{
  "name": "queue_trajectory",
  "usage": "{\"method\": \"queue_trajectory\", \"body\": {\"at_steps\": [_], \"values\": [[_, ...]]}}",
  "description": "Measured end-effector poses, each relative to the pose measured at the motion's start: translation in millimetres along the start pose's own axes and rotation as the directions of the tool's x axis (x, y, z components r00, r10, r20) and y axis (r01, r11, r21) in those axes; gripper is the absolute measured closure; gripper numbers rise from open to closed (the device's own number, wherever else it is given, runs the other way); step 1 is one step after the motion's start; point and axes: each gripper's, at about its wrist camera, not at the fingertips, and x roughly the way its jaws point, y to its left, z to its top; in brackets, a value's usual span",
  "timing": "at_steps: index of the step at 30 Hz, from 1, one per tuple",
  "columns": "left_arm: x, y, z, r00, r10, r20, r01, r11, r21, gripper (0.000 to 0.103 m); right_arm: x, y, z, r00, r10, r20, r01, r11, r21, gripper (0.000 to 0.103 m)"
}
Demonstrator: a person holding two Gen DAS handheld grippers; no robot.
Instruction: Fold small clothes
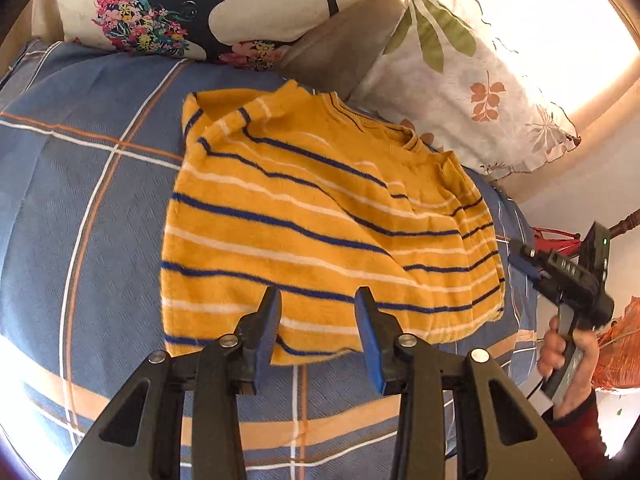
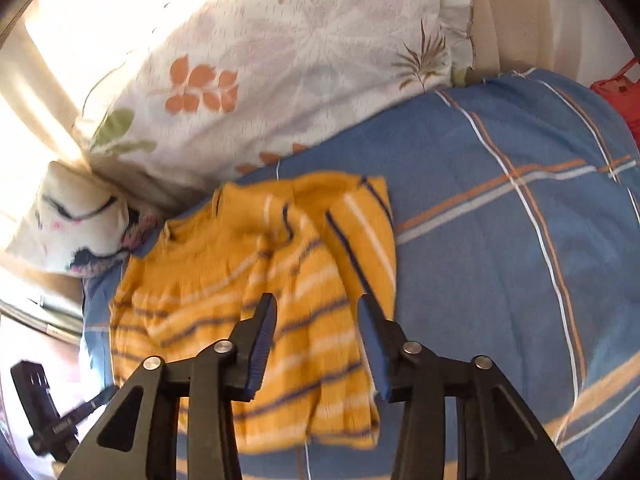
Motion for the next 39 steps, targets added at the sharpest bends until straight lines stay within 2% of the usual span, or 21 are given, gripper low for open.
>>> {"method": "queue_trajectory", "body": {"at_steps": [3,4,5,6,8,12,13,14,15,18,22,23,26,28,30,34,38,39], "values": [[-4,-7,-11,1.0,0.016,0.008,-0.016,1.0,-0.006,0.066,18,5,-30,0.995,0.0,-0.096,-0.004,0.999,-0.034,0.055],[-5,-10,-14,1.0,0.023,0.012,-0.022,1.0,-0.01,0.066,21,3,-37,0.99,0.017,-0.139,-0.023,0.999,-0.043,0.08],[-8,-11,-17,0.999,0.03,0.018,-0.03,0.999,-0.014,0.066,22,0,-43,0.982,0.071,-0.178,-0.08,0.996,-0.047,0.092],[-12,-12,-21,0.999,0.037,0.027,-0.037,0.999,-0.021,0.066,20,-3,-46,0.979,0.084,-0.185,-0.095,0.994,-0.051,0.091],[-22,-12,-29,0.998,0.05,0.045,-0.048,0.998,-0.04,0.066,9,-14,-40,0.986,0.047,-0.161,-0.058,0.996,-0.067,0.095],[-43,-8,-46,0.993,0.083,0.082,-0.075,0.993,-0.094,0.066,-11,-37,-27,0.991,-0.064,-0.12,0.057,0.996,-0.065,0.094],[-49,-7,-50,0.992,0.09,0.092,-0.08,0.991,-0.107,0.066,-17,-41,-24,0.988,-0.117,-0.105,0.112,0.992,-0.056,0.092],[-56,-6,-55,0.989,0.101,0.104,-0.089,0.989,-0.117,0.065,-19,-40,-19,0.985,-0.157,-0.077,0.153,0.987,-0.055,0.089],[-61,-5,-60,0.987,0.115,0.113,-0.1,0.987,-0.127,0.064,-29,-39,-16,0.986,-0.163,-0.039,0.161,0.985,-0.054,0.088],[-76,-3,-74,0.979,0.156,0.134,-0.134,0.978,-0.159,0.06,-44,-20,-6,0.996,-0.067,0.058,0.071,0.995,-0.064,0.088],[-89,-1,-90,0.97,0.196,0.142,-0.166,0.966,-0.198,0.06,-7,37,17,0.996,0.088,-0.001,-0.087,0.98,-0.181,0.088],[-92,-2,-94,0.968,0.203,0.145,-0.172,0.964,-0.202,0.06,8,50,21,0.994,0.105,-0.021,-0.107,0.972,-0.21,0.088],[-101,-5,-102,0.963,0.22,0.155,-0.187,0.961,-0.205,0.06,56,78,36,0.993,0.08,-0.085,-0.1,0.959,-0.266,0.088],[-106,-6,-106,0.96,0.224,0.166,-0.189,0.96,-0.207,0.059,86,81,51,0.994,0.006,-0.108,-0.037,0.958,-0.286,0.083],[-109,-3,-107,0.959,0.228,0.167,-0.192,0.959,-0.208,0.059,108,74,68,0.99,-0.046,-0.132,0.012,0.97,-0.242,0.083],[-108,14,-101,0.962,0.219,0.164,-0.182,0.96,-0.215,0.057,108,63,92,0.992,-0.04,-0.119,0.025,0.992,-0.127,0.084],[-94,39,-81,0.975,0.175,0.136,-0.141,0.963,-0.228,0.056,79,76,93,0.994,-0.096,-0.042,0.091,0.989,-0.114,0.078],[-90,44,-75,0.979,0.16,0.129,-0.128,0.965,-0.227,0.056,72,85,90,0.997,-0.066,-0.038,0.062,0.991,-0.117,0.077]]}}
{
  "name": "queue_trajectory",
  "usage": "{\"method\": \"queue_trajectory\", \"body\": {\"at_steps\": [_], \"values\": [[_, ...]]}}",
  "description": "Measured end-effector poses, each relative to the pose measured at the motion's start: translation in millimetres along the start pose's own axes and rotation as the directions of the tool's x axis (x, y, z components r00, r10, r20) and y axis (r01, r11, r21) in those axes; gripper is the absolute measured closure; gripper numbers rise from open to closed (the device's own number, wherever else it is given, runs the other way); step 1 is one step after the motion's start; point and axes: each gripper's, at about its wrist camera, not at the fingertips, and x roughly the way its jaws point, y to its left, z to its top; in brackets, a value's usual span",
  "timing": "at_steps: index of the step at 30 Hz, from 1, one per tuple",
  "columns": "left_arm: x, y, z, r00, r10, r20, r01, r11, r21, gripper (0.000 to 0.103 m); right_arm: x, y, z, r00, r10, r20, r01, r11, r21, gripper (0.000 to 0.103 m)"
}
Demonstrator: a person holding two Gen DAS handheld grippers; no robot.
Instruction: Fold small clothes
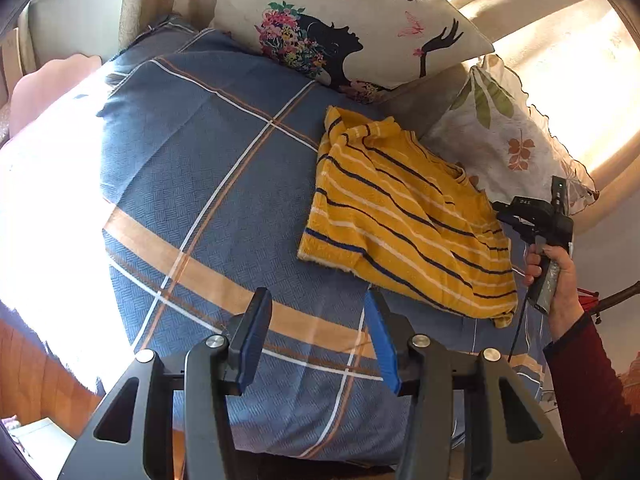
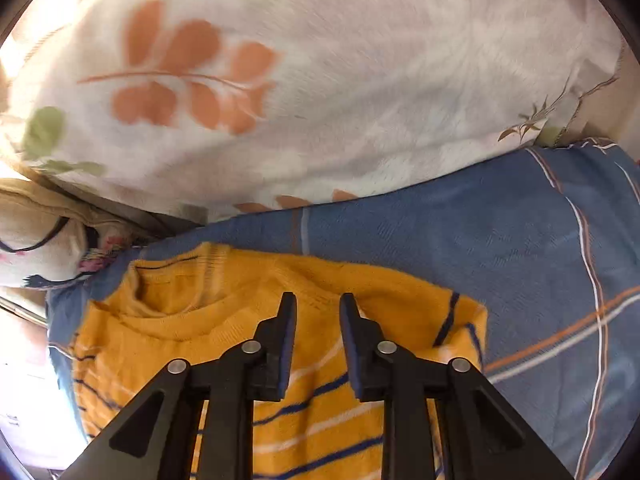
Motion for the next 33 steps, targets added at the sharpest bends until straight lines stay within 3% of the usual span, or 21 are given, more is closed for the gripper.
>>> {"method": "queue_trajectory", "body": {"at_steps": [2,5,8,12,15,16,18,21,24,28,31,33], "values": [[14,7,14,1.0,-0.018,-0.02,0.018,1.0,0.012,0.056,-15,28,-10,0.997,0.071,-0.005,-0.071,0.996,-0.056,0.076],[43,16,34,0.997,-0.054,-0.062,0.054,0.998,0.011,0.055,-30,82,-39,0.99,0.133,-0.054,-0.141,0.972,-0.186,0.061],[70,23,52,0.987,-0.116,-0.109,0.117,0.993,-0.003,0.055,-23,144,-70,0.969,0.185,-0.164,-0.227,0.928,-0.294,0.058],[95,22,66,0.975,-0.183,-0.129,0.186,0.983,0.007,0.055,2,204,-97,0.945,0.185,-0.268,-0.273,0.898,-0.345,0.057],[111,24,67,0.964,-0.233,-0.13,0.234,0.972,-0.011,0.046,24,230,-101,0.939,0.16,-0.306,-0.265,0.902,-0.342,0.052],[117,25,66,0.956,-0.256,-0.142,0.254,0.967,-0.035,0.046,32,238,-100,0.935,0.15,-0.321,-0.26,0.906,-0.335,0.051],[128,28,60,0.922,-0.341,-0.185,0.327,0.939,-0.102,0.049,45,254,-101,0.931,0.117,-0.345,-0.239,0.911,-0.336,0.051],[133,31,52,0.895,-0.401,-0.197,0.377,0.914,-0.151,0.083,67,280,-108,0.926,0.04,-0.375,-0.195,0.903,-0.384,0.049],[136,36,52,0.866,-0.453,-0.212,0.416,0.888,-0.198,0.087,88,303,-118,0.923,-0.061,-0.381,-0.129,0.882,-0.454,0.036],[132,38,50,0.856,-0.473,-0.208,0.433,0.876,-0.212,0.087,104,329,-135,0.915,-0.221,-0.338,-0.029,0.798,-0.601,0.025],[128,37,49,0.854,-0.481,-0.197,0.442,0.871,-0.212,0.087,108,341,-150,0.905,-0.322,-0.277,0.043,0.719,-0.694,0.027],[124,38,47,0.852,-0.486,-0.192,0.446,0.868,-0.217,0.087,107,343,-154,0.906,-0.347,-0.244,0.073,0.694,-0.716,0.034]]}}
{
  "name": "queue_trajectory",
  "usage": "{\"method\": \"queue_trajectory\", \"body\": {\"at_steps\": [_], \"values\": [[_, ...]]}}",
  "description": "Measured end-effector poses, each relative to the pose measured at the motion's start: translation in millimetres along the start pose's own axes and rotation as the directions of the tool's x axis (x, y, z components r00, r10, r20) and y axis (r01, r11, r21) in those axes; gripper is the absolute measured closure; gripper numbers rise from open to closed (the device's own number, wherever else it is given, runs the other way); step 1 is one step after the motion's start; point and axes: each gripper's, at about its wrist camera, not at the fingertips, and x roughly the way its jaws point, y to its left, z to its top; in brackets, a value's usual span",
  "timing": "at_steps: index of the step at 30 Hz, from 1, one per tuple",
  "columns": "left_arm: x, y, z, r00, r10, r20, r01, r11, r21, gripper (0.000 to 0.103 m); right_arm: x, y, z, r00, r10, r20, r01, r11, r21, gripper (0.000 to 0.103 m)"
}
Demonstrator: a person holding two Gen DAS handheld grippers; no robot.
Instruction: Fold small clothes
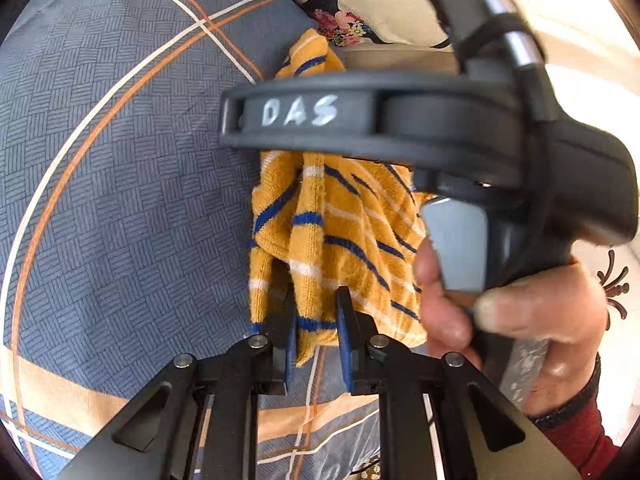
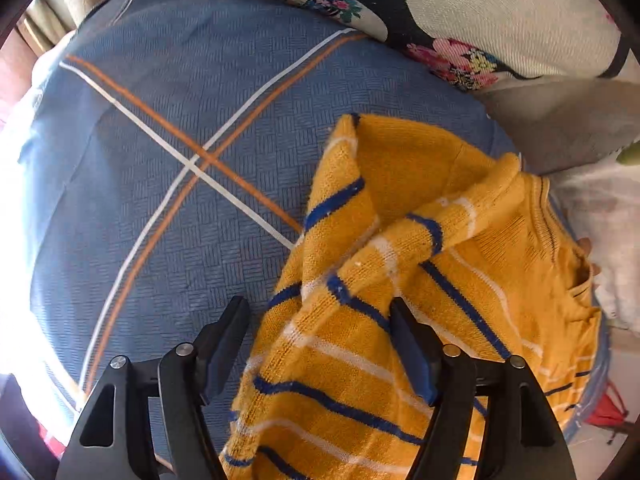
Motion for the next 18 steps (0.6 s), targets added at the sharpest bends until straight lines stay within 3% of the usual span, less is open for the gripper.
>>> {"method": "queue_trajectory", "body": {"at_steps": [3,6,10,13,18], "values": [[-13,-3,-8,1.0,0.007,0.017,-0.007,1.0,0.006,0.087,-6,-3,-5,0.998,-0.059,0.023,0.059,0.998,-0.01,0.065],[-34,-10,-15,0.998,0.035,0.056,-0.036,0.999,0.018,0.087,-19,-17,-19,0.997,-0.009,0.072,0.009,1.0,0.002,0.081],[-67,-25,-24,0.987,0.074,0.144,-0.08,0.996,0.033,0.087,-52,-54,-39,0.979,0.102,0.176,-0.117,0.99,0.079,0.085],[-83,-39,-34,0.969,0.14,0.203,-0.152,0.987,0.043,0.084,-76,-89,-54,0.943,0.178,0.281,-0.225,0.964,0.145,0.085],[-85,-60,-50,0.951,0.208,0.23,-0.223,0.974,0.039,0.081,-104,-185,-117,0.898,0.182,0.401,-0.306,0.913,0.271,0.085]]}}
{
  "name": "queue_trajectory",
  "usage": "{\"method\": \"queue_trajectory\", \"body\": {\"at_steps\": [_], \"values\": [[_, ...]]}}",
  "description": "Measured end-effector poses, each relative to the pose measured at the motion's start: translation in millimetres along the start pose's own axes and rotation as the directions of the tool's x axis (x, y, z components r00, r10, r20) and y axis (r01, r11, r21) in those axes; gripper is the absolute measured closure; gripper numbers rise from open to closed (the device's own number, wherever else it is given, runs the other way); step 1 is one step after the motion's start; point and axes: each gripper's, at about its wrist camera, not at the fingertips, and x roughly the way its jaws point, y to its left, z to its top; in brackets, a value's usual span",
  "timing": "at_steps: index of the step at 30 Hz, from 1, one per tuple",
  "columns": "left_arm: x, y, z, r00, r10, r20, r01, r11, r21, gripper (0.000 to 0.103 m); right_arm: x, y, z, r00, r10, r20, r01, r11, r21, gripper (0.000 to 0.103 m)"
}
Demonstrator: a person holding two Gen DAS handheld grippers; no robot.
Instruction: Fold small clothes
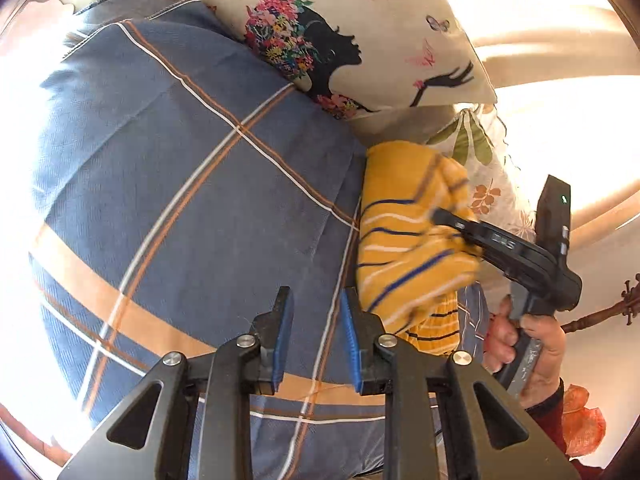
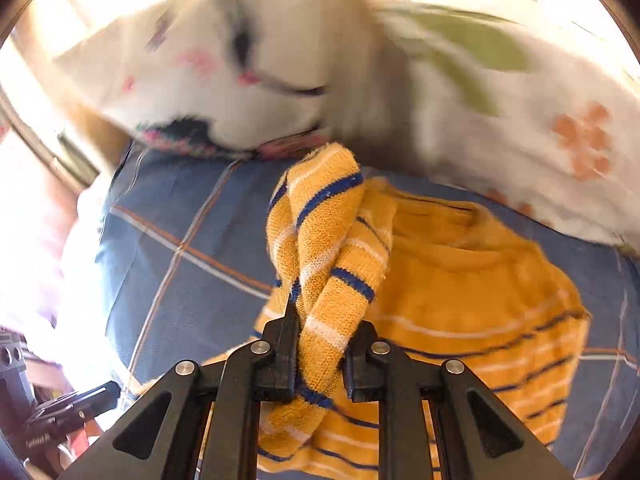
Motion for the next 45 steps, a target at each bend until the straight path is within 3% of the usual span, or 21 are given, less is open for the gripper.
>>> {"method": "queue_trajectory", "body": {"at_steps": [6,10,11,13,15,19,22,26,29,31,34,36,38,39,40,41,43,45], "values": [[29,-32,-16,0.999,0.015,-0.048,-0.014,1.0,0.021,0.081,-27,-146,-33,1.0,-0.003,0.026,-0.003,0.974,0.227,0.086],[58,-64,-35,0.995,0.024,-0.097,-0.018,0.998,0.067,0.081,-10,-206,-68,0.996,0.086,0.024,-0.089,0.941,0.326,0.084],[67,-73,-38,0.993,0.027,-0.112,-0.018,0.997,0.079,0.081,-4,-215,-75,0.993,0.119,0.026,-0.121,0.933,0.339,0.083],[82,-92,-43,0.99,0.032,-0.14,-0.017,0.994,0.109,0.081,2,-232,-85,0.991,0.13,0.035,-0.134,0.92,0.369,0.065],[93,-112,-47,0.987,0.035,-0.155,-0.012,0.988,0.152,0.081,-4,-241,-95,0.987,0.145,0.063,-0.158,0.899,0.408,0.057],[114,-160,-49,0.988,0.028,-0.149,0.011,0.967,0.256,0.075,-31,-254,-96,0.987,0.109,0.115,-0.146,0.904,0.402,0.056],[137,-196,-48,0.99,0.021,-0.141,0.027,0.944,0.33,0.075,-47,-263,-91,0.98,0.127,0.155,-0.18,0.899,0.4,0.056],[184,-224,-42,0.984,0.02,-0.177,0.043,0.939,0.34,0.075,-44,-266,-81,0.971,0.171,0.168,-0.226,0.885,0.407,0.056],[226,-234,-64,0.956,0.04,-0.29,0.06,0.942,0.33,0.075,-33,-260,-72,0.971,0.179,0.157,-0.228,0.888,0.4,0.056],[246,-234,-85,0.946,0.081,-0.313,0.037,0.935,0.354,0.075,-32,-259,-70,0.976,0.16,0.149,-0.206,0.9,0.385,0.056],[252,-232,-100,0.962,0.069,-0.264,0.039,0.922,0.384,0.075,-20,-256,-60,0.982,0.148,0.121,-0.183,0.912,0.368,0.052],[251,-230,-98,0.962,0.052,-0.266,0.053,0.927,0.372,0.075,-6,-253,-52,0.988,0.125,0.094,-0.151,0.921,0.36,0.043],[249,-225,-95,0.96,0.034,-0.276,0.067,0.935,0.349,0.075,13,-250,-45,0.99,0.132,0.055,-0.143,0.923,0.356,0.042],[248,-224,-95,0.961,0.029,-0.277,0.07,0.936,0.344,0.075,25,-248,-42,0.984,0.178,0.023,-0.174,0.917,0.358,0.051],[247,-224,-96,0.962,0.03,-0.273,0.069,0.936,0.346,0.075,34,-246,-40,0.973,0.229,-0.002,-0.213,0.909,0.358,0.08],[245,-224,-97,0.964,0.037,-0.264,0.062,0.933,0.355,0.075,37,-243,-35,0.972,0.235,-0.011,-0.217,0.912,0.348,0.082],[242,-226,-100,0.967,0.047,-0.25,0.052,0.926,0.374,0.075,25,-240,-28,0.977,0.206,0.048,-0.21,0.925,0.317,0.091],[240,-228,-104,0.969,0.059,-0.239,0.042,0.917,0.396,0.074,16,-244,-26,0.975,0.192,0.112,-0.219,0.919,0.329,0.091]]}}
